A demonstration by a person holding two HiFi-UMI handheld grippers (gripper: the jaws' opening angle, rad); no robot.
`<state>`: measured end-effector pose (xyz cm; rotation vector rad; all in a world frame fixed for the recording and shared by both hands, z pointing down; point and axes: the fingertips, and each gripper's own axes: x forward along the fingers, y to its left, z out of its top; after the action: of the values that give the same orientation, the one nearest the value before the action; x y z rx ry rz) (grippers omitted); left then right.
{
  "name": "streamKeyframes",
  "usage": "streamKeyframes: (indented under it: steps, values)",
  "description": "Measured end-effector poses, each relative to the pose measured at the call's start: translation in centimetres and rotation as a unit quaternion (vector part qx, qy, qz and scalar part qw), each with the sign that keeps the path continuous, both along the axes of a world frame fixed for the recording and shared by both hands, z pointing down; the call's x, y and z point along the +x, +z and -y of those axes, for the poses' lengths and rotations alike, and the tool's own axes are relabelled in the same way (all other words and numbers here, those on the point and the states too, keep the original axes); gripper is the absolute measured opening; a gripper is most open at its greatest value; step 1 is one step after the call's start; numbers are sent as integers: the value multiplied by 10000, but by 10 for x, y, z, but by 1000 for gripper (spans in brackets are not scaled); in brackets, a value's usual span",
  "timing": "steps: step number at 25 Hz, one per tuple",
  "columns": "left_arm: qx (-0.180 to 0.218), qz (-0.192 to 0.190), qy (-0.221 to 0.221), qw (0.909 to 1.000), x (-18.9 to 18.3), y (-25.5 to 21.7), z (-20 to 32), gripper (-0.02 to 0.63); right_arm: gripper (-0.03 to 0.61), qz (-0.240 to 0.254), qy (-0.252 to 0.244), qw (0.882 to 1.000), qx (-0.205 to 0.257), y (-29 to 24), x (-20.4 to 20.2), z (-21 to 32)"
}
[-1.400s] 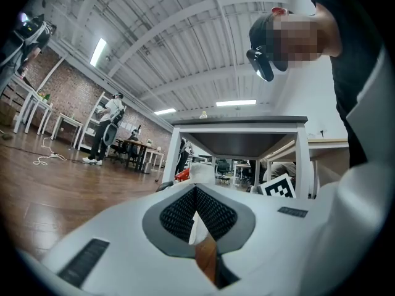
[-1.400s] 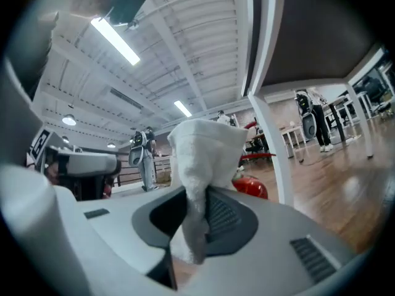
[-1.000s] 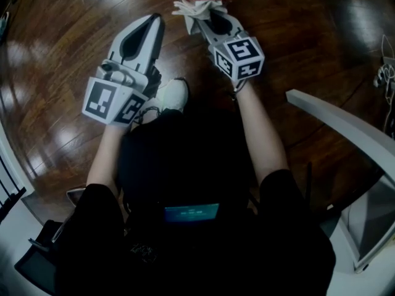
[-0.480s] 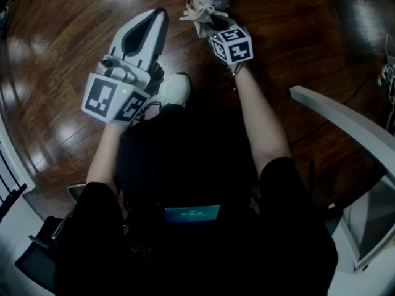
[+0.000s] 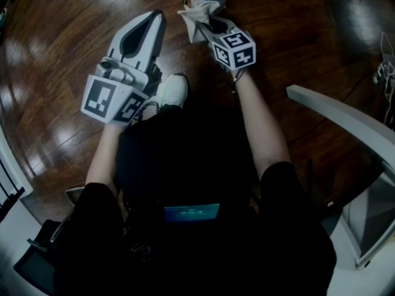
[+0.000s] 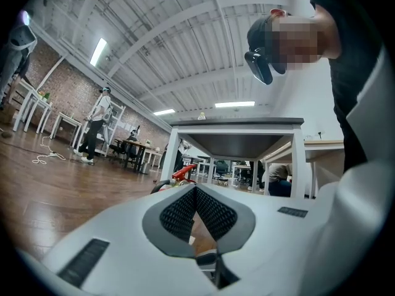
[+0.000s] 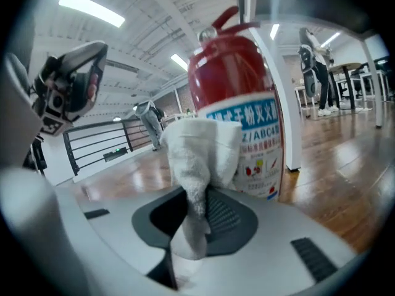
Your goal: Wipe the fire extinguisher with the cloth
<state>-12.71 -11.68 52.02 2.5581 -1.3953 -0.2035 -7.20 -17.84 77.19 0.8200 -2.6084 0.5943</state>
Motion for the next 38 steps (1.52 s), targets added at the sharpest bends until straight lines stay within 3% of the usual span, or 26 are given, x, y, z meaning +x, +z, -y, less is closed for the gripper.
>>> streamKeyframes:
  steps: [4,9,16,21,26,29,34,38]
  values:
    - [29,-31,8,10000,2,-1,0,-2,93,809,30,9951,565,-78,7,-6]
    - [26,-15,34,10000,4,0,-2,-2,94,1593,62,9784,1314,-178,26,-5]
    - [10,27,126,9999,9,1,-4,-2,94,2002,625,9566,2025,-263,65,24]
    - [-19,-16,160,9999,10,3,-3,-2,94,1614,854,9615,2053,-244,64,52]
    - [-24,99,222,9997,14,5,-1,-2,94,1446,867,9686,1830,-204,62,48]
    - [-17,164,250,9996,14,5,0,-2,94,1368,961,9733,1570,-171,67,41]
    - [-52,136,246,9996,15,8,-1,-2,94,810,899,9885,910,-87,63,37]
    - [-68,121,306,9994,18,10,0,-2,94,526,983,9929,407,-32,60,41]
